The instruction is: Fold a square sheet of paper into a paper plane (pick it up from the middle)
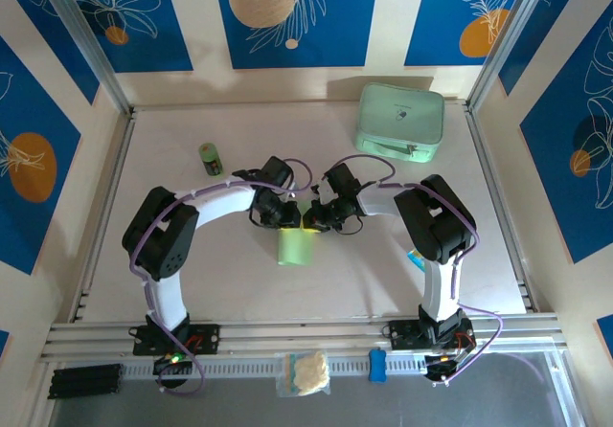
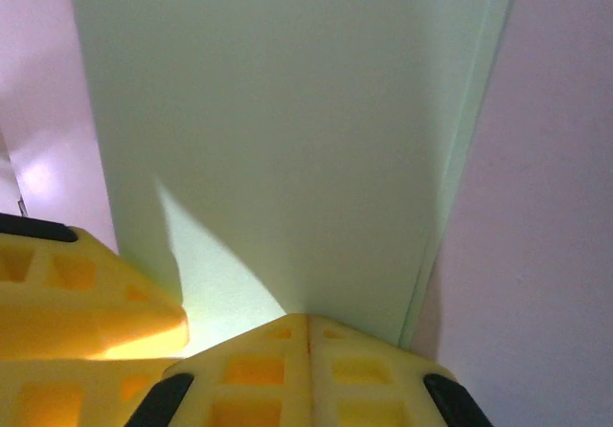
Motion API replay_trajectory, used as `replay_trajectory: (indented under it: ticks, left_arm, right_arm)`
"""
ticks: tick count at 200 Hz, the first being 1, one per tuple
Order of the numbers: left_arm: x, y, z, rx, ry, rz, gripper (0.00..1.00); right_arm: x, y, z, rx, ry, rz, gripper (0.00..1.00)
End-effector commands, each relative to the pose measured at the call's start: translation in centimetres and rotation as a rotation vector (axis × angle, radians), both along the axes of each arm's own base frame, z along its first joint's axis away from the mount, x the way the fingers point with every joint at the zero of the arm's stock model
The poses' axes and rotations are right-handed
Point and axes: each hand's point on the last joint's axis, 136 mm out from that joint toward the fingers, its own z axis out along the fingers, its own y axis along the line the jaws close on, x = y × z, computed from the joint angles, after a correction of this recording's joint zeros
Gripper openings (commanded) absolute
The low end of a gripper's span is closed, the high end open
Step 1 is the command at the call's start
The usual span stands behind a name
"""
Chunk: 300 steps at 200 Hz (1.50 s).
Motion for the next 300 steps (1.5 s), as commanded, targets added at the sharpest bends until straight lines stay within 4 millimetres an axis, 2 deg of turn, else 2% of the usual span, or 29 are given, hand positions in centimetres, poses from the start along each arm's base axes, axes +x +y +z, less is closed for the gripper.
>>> replay_trajectory:
  ticks: [1, 50, 98, 124, 147, 168, 186, 252, 275, 300]
  left_arm:
    - [-0.4, 1.7, -1.6, 0.032, 0.028, -0.004, 0.2]
    - [-0.8, 2.8, -3.2, 0.037, 0.05, -0.001, 0.2]
    - [-1.5, 6.2, -4.9, 0.048, 0.079, 0.032, 0.2]
    - [-1.5, 7.7, -4.3, 0.044, 0.072, 0.061, 0.2]
    - [-1.0, 6.4, -1.3, -0.058, 0.034, 0.084, 0.2]
    - [-0.7, 3.1, 2.3, -0.241, -0.023, 0.139, 0.21]
    - [-1.0, 1.2, 3.4, -0.291, -0.05, 0.157, 0.21]
    - [-3.0, 1.8, -2.0, -0.138, 0.083, 0.14, 0.2]
    - [-5.2, 3.8, -3.7, -0.073, 0.119, 0.125, 0.19]
    - [-7.3, 7.2, -5.2, 0.014, 0.146, 0.129, 0.18]
  right_arm:
    - [-2.9, -5.9, -7.2, -0.316, 0.128, -0.049, 0.0]
    - [-3.0, -6.8, -7.5, -0.357, 0.124, -0.047, 0.0]
    - [-3.3, -7.6, -8.2, -0.4, 0.137, -0.047, 0.0]
    - [-3.3, -7.7, -8.3, -0.412, 0.139, -0.048, 0.0]
    - [-3.3, -7.7, -8.2, -0.412, 0.141, -0.046, 0.0]
    - [-3.4, -7.6, -8.2, -0.412, 0.149, -0.049, 0.0]
    - [-3.5, -7.5, -8.3, -0.411, 0.154, -0.052, 0.0]
    - [-4.0, -7.7, -8.9, -0.424, 0.174, -0.054, 0.0]
    - [-4.0, -8.0, -8.7, -0.44, 0.186, -0.067, 0.0]
    - [-3.9, -8.0, -8.7, -0.443, 0.182, -0.075, 0.0]
